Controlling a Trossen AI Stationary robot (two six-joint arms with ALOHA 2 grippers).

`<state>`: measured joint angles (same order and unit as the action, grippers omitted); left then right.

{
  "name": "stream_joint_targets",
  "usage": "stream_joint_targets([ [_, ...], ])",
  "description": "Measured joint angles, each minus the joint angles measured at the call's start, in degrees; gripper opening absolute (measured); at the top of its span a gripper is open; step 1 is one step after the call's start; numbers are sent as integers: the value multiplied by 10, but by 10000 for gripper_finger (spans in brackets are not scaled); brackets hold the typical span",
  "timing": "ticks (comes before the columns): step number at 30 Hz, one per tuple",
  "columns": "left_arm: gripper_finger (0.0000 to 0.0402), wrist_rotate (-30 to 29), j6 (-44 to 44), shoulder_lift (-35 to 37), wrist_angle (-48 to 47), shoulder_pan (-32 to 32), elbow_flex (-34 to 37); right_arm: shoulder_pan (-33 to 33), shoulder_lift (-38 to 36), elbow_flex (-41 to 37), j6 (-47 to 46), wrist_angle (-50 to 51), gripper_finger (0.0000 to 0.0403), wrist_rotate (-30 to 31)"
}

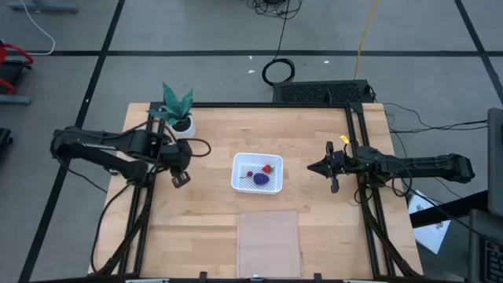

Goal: Pick and placing Produce into tupperware
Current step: Put the black cherry into the white bin

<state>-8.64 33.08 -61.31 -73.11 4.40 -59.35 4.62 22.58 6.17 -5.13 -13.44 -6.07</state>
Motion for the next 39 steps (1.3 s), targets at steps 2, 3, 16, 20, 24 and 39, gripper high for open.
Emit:
stream_joint_targets([
  [2,81,0,-3,-14,10,-10,0,0,0,0,0,0,0,0],
  [3,81,0,-7,-25,17,-15,0,0,0,0,0,0,0,0],
  [16,81,71,-220,-263,171,-56,-112,0,0,0,-2,0,0,0],
  [20,81,69,-308,-333,175,-63,-197,0,0,0,-1,0,0,0],
  [24,81,74,-428,-395,175,-65,-256,0,0,0,0,0,0,0],
  [39,81,147,-546,-511,264,-82,-275,0,0,0,0,0,0,0],
])
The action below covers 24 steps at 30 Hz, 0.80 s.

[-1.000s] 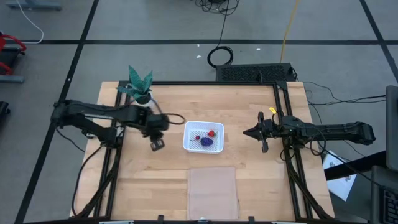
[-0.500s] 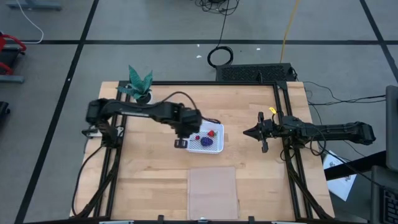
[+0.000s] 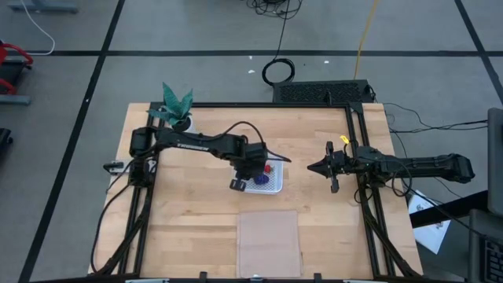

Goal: Pick and placing Produce into tupperware
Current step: Put the black cherry into the white bin

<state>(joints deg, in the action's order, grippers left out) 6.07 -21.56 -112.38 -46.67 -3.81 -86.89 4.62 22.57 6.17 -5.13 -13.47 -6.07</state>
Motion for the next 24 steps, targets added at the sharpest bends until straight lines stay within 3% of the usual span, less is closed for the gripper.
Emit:
stream_joint_targets([
  [7,81,1,26,-10,2,-8,0,0,0,0,0,0,0,0],
  [12,81,39,34,-10,1,-5,0,0,0,0,0,0,0,0],
  [24,81,40,41,-22,-2,0,1,0,0,0,0,0,0,0],
])
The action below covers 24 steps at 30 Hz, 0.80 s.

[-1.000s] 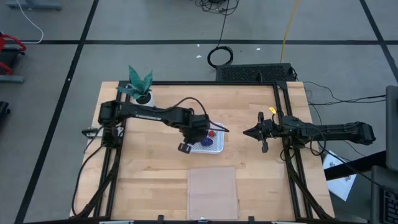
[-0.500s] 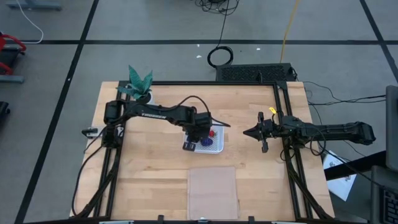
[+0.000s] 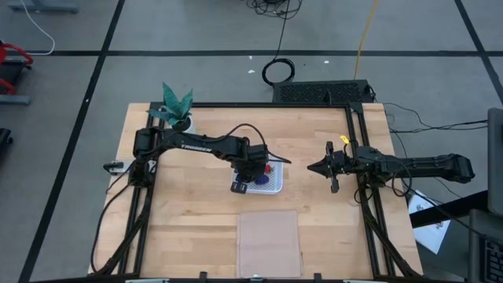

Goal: Pick and placing Produce into tupperware
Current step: Put the black cherry into the white bin

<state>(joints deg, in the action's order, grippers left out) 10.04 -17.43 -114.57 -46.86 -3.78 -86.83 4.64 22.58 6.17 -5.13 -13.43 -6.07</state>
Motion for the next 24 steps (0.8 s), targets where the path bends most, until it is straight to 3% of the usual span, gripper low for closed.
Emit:
stream_joint_targets([
  [24,81,-26,28,1,16,6,28,0,0,0,0,0,0,0],
])
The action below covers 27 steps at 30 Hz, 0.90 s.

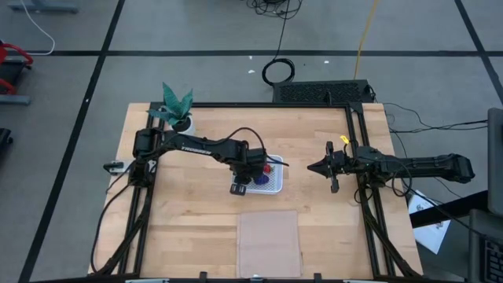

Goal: Pick and placing Produce into tupperware
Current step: Put the black cherry into the white bin

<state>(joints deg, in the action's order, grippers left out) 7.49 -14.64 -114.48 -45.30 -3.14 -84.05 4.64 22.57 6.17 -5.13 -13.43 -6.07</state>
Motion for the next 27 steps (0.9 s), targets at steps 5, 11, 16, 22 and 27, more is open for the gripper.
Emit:
stream_joint_targets([
  [5,83,2,2,0,10,0,0,0,0,0,0,0,0,0],
  [11,83,35,-2,0,22,0,0,0,0,0,0,0,0,0],
  [16,83,38,-3,0,22,0,0,0,0,0,0,0,0,0],
  [22,83,91,-28,0,38,0,0,0,0,0,0,0,0,0],
  [27,83,120,-26,0,58,0,0,0,0,0,0,0,0,0],
])
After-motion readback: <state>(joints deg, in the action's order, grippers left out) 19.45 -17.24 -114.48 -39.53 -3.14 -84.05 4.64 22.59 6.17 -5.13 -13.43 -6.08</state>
